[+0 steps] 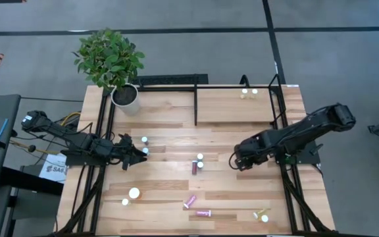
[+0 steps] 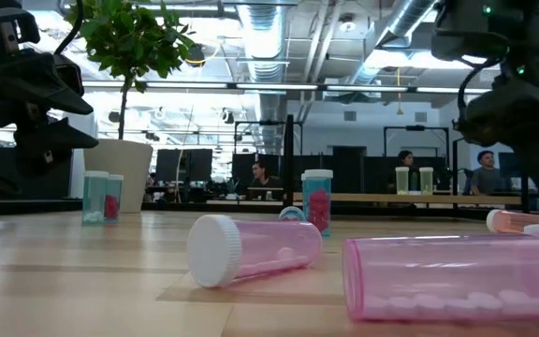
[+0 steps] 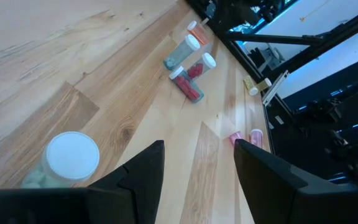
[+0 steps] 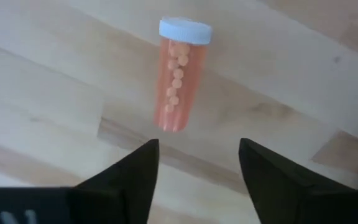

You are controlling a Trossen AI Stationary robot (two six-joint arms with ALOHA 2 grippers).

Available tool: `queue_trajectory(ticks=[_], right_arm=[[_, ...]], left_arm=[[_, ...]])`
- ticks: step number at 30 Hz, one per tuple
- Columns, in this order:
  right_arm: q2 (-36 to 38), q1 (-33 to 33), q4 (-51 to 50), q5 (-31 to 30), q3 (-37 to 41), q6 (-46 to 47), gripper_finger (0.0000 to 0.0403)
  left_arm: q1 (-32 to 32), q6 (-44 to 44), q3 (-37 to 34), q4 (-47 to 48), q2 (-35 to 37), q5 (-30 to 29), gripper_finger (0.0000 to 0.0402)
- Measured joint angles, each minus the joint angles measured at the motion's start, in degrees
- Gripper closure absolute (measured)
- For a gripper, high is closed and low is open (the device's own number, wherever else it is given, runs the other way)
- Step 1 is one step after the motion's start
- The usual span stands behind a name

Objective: Pick and place medicine bottles onto shelf by color
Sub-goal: Move the top orange pill bottle to the center of the table

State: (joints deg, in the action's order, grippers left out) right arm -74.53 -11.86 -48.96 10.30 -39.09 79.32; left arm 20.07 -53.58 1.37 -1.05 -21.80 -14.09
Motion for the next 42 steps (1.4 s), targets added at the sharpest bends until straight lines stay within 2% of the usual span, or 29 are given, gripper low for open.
queue_trajectory(ticks=[6,22,28,34,42], right_arm=[[-4.2,0.0,2.4,-0.3,0.0,-4.3,0.0127],[-12.2,0.8,8.5,-1.4,-0.3,-5.1,0.0126],[-11.8,0.7,8.9,-1.4,-0.2,-4.8,0.0129],[-11.0,0.7,8.8,-1.6,0.0,-4.5,0.0157],[-11.0,0.6,9.7,-1.5,0.0,-2.7,0.0228]], left_arm=[[0.0,0.0,0.0,0.0,0.0,0.0,0.0221],[0.0,0.0,0.0,0.0,0.0,0.0,0.0221],[0.0,0.0,0.0,0.0,0.0,0.0,0.0221],[0.0,0.0,0.0,0.0,0.0,0.0,0.0221],[0.0,0.0,0.0,0.0,0.0,0.0,0.0221]])
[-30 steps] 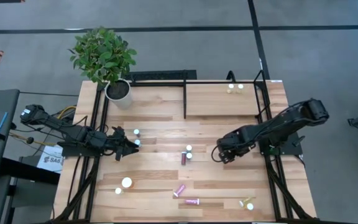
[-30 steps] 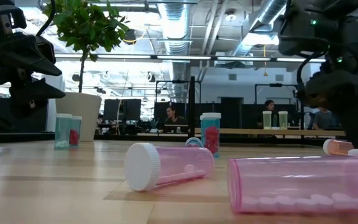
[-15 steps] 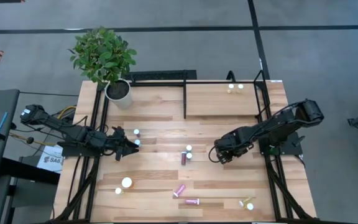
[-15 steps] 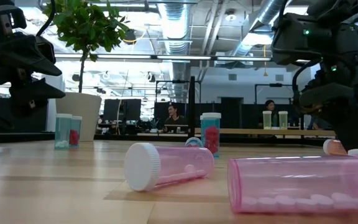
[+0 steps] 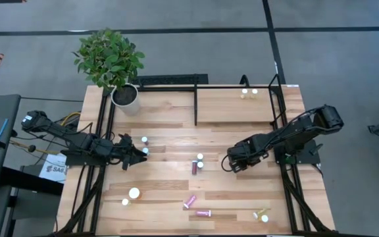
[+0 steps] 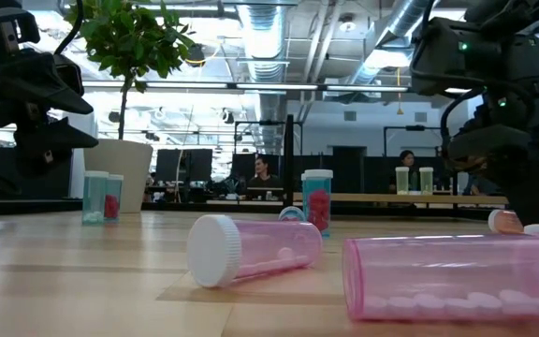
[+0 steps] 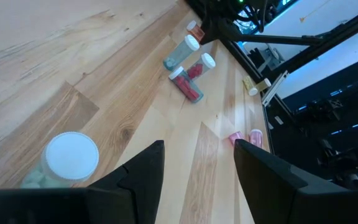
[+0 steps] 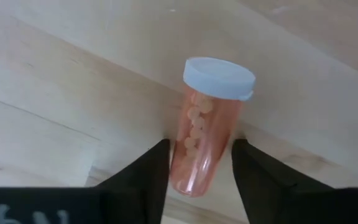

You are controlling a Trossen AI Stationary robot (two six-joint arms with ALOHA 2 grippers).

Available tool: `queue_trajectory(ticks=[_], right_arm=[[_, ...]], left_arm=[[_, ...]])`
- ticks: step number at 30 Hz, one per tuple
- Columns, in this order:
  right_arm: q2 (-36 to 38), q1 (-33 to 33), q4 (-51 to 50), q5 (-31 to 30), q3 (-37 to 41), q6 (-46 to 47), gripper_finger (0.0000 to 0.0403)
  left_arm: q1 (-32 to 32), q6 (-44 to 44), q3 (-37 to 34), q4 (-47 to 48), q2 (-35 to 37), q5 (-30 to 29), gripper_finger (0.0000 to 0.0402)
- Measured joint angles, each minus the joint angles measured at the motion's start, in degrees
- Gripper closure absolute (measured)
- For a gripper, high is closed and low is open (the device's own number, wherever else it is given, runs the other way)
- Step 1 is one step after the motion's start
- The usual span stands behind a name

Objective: Pick and place medicine bottles onto shelf by color
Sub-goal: Move the top orange pill bottle to the center of the table

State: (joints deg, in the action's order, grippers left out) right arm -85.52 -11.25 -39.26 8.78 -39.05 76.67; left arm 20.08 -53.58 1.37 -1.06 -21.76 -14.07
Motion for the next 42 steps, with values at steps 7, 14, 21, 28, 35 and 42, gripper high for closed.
queue_trajectory(ticks=[7,14,21,28,35,42], right_arm=[[0.1,0.0,0.8,0.3,0.0,0.0,0.0289],[0.1,0.2,0.8,0.4,0.0,0.0,0.028],[0.0,0.8,1.0,0.4,0.0,-0.2,0.0237],[0.0,0.9,1.4,0.3,0.0,-3.0,0.0226],[0.0,1.2,1.6,0.1,0.0,-1.4,0.0243],[0.0,1.2,1.7,-0.9,0.0,1.3,0.0259]], left_arm=[[0.0,0.0,0.0,0.0,0.0,0.0,0.0221],[0.0,0.0,0.0,0.0,0.0,0.0,0.0221],[0.0,0.0,0.0,0.0,0.0,0.0,0.0221],[0.0,0.0,0.0,0.0,0.0,0.0,0.0221],[0.0,0.0,0.0,0.0,0.0,0.0,0.0221],[0.0,0.0,0.0,0.0,0.0,0.0,0.0221]])
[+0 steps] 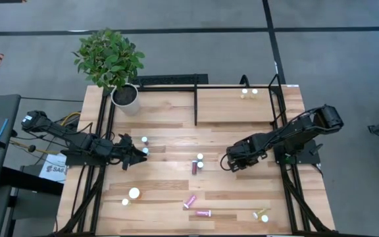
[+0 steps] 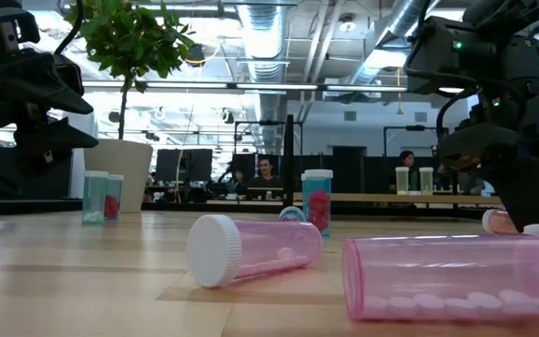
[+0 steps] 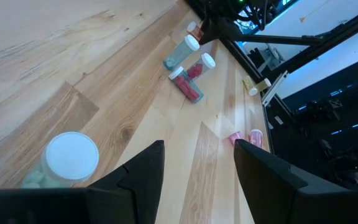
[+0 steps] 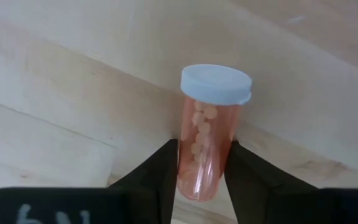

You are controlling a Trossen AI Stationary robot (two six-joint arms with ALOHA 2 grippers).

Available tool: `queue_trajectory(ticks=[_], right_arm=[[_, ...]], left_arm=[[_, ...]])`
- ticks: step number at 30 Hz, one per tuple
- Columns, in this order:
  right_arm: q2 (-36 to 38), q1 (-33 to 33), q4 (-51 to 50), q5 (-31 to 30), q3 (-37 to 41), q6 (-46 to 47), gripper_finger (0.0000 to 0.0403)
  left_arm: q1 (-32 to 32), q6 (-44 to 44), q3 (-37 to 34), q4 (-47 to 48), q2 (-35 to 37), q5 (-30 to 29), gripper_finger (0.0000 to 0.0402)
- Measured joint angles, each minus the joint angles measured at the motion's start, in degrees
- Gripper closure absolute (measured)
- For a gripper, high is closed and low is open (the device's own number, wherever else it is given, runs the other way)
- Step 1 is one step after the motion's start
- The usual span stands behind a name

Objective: Pick and place medicine bottles onto shelf by color
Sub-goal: Move the top orange pill bottle to the center of the table

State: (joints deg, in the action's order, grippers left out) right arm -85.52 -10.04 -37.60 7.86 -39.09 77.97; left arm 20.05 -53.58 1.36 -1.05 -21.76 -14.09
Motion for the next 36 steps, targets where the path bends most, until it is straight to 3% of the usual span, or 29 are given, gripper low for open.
queue_trajectory(ticks=[21,30,36], right_arm=[[0.0,0.1,0.0,0.5,-0.1,-0.9,0.0275],[0.0,0.1,-0.2,0.9,-0.4,-7.7,0.0275],[0.6,0.1,0.1,0.7,-5.2,-13.7,0.0276]], left_arm=[[0.0,0.0,0.0,0.0,0.0,0.0,0.0221],[0.0,0.0,0.0,0.0,0.0,0.0,0.0221],[0.0,0.0,0.0,0.0,0.0,0.0,0.0221]])
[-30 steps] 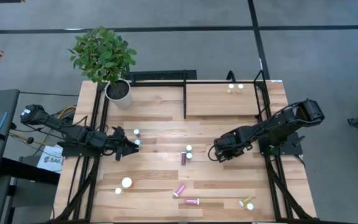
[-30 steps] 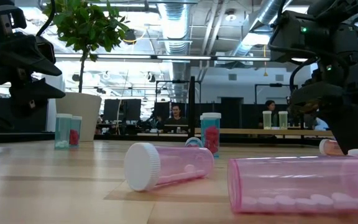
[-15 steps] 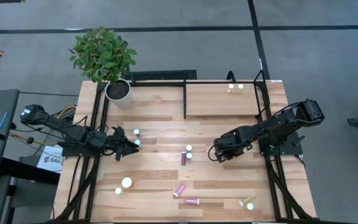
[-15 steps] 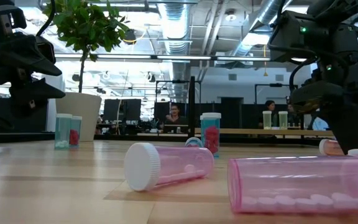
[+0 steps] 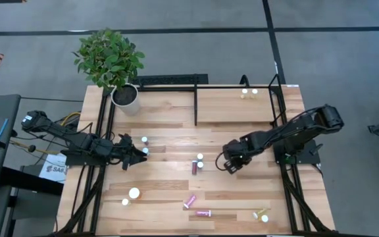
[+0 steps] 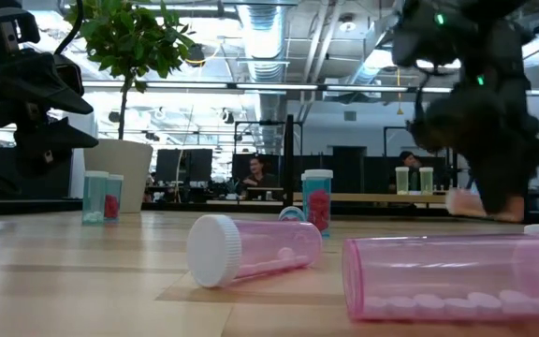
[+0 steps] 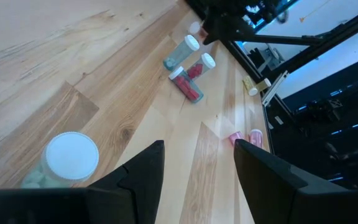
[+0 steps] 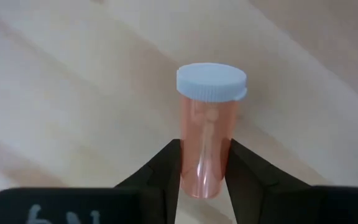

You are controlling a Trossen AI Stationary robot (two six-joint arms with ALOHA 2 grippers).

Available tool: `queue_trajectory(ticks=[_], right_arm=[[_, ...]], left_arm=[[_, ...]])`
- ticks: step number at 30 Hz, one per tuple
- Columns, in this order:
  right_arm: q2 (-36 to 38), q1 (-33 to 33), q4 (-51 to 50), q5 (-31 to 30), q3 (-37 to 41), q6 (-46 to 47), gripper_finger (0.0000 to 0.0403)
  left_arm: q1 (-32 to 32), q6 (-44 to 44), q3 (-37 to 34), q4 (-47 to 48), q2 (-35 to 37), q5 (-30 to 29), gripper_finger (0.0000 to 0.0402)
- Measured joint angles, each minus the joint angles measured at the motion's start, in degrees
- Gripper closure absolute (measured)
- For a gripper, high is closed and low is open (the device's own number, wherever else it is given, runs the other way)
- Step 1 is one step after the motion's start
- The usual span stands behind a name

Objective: Pick and place medicine bottles onto shelf by color
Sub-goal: Move the top orange pill bottle to the center of the table

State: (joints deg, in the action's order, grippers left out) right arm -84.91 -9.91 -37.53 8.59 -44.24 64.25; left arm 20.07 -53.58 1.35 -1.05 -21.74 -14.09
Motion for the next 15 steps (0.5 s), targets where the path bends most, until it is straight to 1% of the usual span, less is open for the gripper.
queue_trajectory(ticks=[6,8,11,15], right_arm=[[3.3,0.0,-1.1,0.0,-6.6,-3.7,0.0276],[5.0,-0.2,-1.4,-0.1,-8.1,-4.2,0.0276],[8.2,-0.2,-1.3,-1.6,-9.6,-4.4,0.0276],[12.7,-0.2,-1.3,-5.1,-9.9,-5.4,0.0276]], left_arm=[[0.0,0.0,0.0,0.0,0.0,0.0,0.0221],[0.0,0.0,0.0,-0.1,0.0,-1.6,0.0221],[0.0,-0.4,0.0,-0.7,0.0,-7.8,0.0221],[0.0,-0.6,-0.1,-4.5,0.0,-19.0,0.0221]])
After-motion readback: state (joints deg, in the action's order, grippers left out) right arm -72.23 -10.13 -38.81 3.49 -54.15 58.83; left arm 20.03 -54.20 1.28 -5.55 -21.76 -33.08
